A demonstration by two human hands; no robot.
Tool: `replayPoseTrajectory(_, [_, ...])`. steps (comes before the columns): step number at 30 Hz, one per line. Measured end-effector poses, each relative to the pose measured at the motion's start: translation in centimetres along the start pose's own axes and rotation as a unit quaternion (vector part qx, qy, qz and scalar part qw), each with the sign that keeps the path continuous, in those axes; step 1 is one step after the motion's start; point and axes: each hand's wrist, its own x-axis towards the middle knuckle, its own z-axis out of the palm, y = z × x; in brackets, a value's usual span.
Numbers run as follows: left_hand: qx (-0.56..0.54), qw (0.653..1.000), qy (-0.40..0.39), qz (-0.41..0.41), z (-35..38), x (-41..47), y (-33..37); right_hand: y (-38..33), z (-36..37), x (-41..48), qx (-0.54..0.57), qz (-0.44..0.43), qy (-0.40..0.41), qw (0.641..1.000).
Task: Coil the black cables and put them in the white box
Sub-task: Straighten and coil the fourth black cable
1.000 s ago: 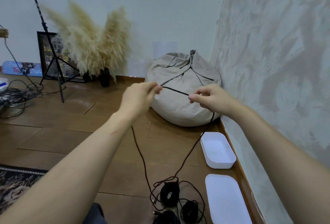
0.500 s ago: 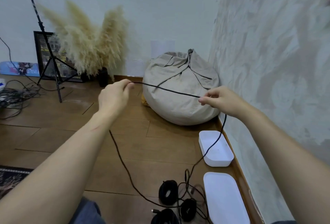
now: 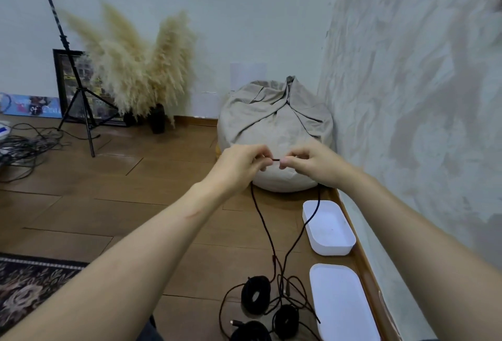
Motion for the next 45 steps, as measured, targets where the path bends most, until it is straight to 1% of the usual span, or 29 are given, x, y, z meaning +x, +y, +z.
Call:
replayPoseTrajectory(2, [0.057, 0.996, 0.052, -0.037, -0.7, 0.1, -1.3, 0.4, -0.8, -0.3, 0.010, 0.022, -0.002, 1.000])
replayPoseTrajectory(4, [0.081, 0.989, 0.094, -0.084, -1.3, -0.2, -2.8, 1.0, -1.7, -0.7, 0.001, 0.043, 0.005, 0.999])
replayPoseTrajectory(6, [0.029, 0.992, 0.074, -0.101, -1.2, -0.5, -3.3, 1.6, -1.9, -0.9, -0.008, 0.050, 0.024, 0.998])
replayPoseTrajectory(8, [-0.045, 0.996, 0.030, -0.067, -0.6, -0.8, -2.2, 1.2, -1.4, -0.7, -0.014, 0.047, 0.039, 0.998])
replayPoseTrajectory(9, [-0.067, 0.997, 0.013, -0.042, -0.2, -0.9, -1.4, 0.8, -0.9, -0.5, -0.020, 0.038, 0.039, 0.998])
replayPoseTrajectory(10, [-0.064, 0.998, 0.004, -0.024, 0.0, -0.9, -0.9, 0.3, -0.4, -0.3, -0.025, 0.029, 0.037, 0.999])
replayPoseTrajectory(11, [-0.043, 0.999, 0.010, -0.015, 0.0, -0.8, -0.7, -0.2, -0.2, 0.0, -0.024, 0.024, 0.035, 0.999])
replayPoseTrajectory(13, [0.033, 0.996, 0.071, -0.038, -0.8, -0.2, -1.9, -0.3, -0.5, 0.0, -0.007, 0.031, 0.032, 0.999])
replayPoseTrajectory(15, [0.097, 0.980, 0.134, -0.111, -2.2, -0.2, -4.0, 0.5, -1.3, -0.5, -0.010, 0.045, 0.024, 0.999])
replayPoseTrajectory(16, [0.112, 0.973, 0.145, -0.143, -2.8, -0.4, -5.0, 1.0, -1.5, -0.9, -0.010, 0.055, 0.019, 0.998])
replayPoseTrajectory(18, [0.094, 0.975, 0.123, -0.157, -2.9, -0.6, -5.5, 1.8, -1.3, -1.4, 0.002, 0.069, 0.014, 0.997])
replayPoseTrajectory(21, [-0.036, 0.995, 0.027, -0.091, -1.5, -0.8, -2.3, 1.3, -0.1, -0.8, 0.046, 0.071, 0.023, 0.996])
replayPoseTrajectory(23, [-0.080, 0.995, -0.037, -0.042, -0.3, -0.8, 0.0, 0.2, 0.5, -0.2, 0.061, 0.048, 0.026, 0.997])
replayPoseTrajectory(24, [-0.082, 0.995, -0.046, -0.029, 0.2, -0.8, 0.4, -0.3, 0.6, 0.1, 0.064, 0.037, 0.026, 0.997])
replayPoseTrajectory(26, [-0.051, 0.998, -0.014, -0.034, 0.0, -0.6, 0.1, -0.8, 0.5, 0.2, 0.064, 0.035, 0.021, 0.997])
replayPoseTrajectory(28, [0.041, 0.997, 0.049, -0.053, -1.1, -0.2, -1.5, -0.6, 0.2, -0.1, 0.058, 0.048, 0.011, 0.997])
replayPoseTrajectory(30, [0.110, 0.985, 0.096, -0.089, -2.0, -0.2, -3.2, 0.0, -0.4, -0.5, 0.038, 0.065, -0.001, 0.997])
replayPoseTrajectory(32, [0.135, 0.973, 0.128, -0.138, -2.6, -0.2, -4.7, 0.9, -1.1, -1.0, 0.024, 0.083, -0.008, 0.996])
replayPoseTrajectory(34, [0.104, 0.973, 0.127, -0.163, -2.7, -0.2, -5.0, 1.7, -1.4, -1.1, 0.031, 0.092, -0.003, 0.995])
replayPoseTrajectory(35, [0.061, 0.979, 0.110, -0.159, -2.5, -0.3, -4.4, 1.7, -1.3, -1.1, 0.028, 0.089, 0.002, 0.996])
replayPoseTrajectory(38, [-0.100, 0.988, 0.042, -0.106, -1.1, -0.4, -1.3, 0.8, -0.1, -0.4, 0.054, 0.070, 0.014, 0.996])
replayPoseTrajectory(39, [-0.134, 0.986, 0.036, -0.091, -0.7, -0.4, -0.5, 0.4, 0.3, -0.2, 0.061, 0.061, 0.012, 0.996])
replayPoseTrajectory(41, [-0.181, 0.978, 0.065, -0.085, -0.4, -0.2, 0.0, 0.1, 0.6, 0.1, 0.056, 0.048, 0.002, 0.997])
replayPoseTrajectory(43, [-0.177, 0.973, 0.111, -0.097, -0.7, -0.1, -0.5, 0.4, 0.7, 0.0, 0.041, 0.043, -0.003, 0.998])
replayPoseTrajectory(45, [-0.132, 0.979, 0.123, -0.092, -1.0, -0.1, -1.1, 0.7, 0.7, -0.1, 0.024, 0.042, 0.004, 0.999])
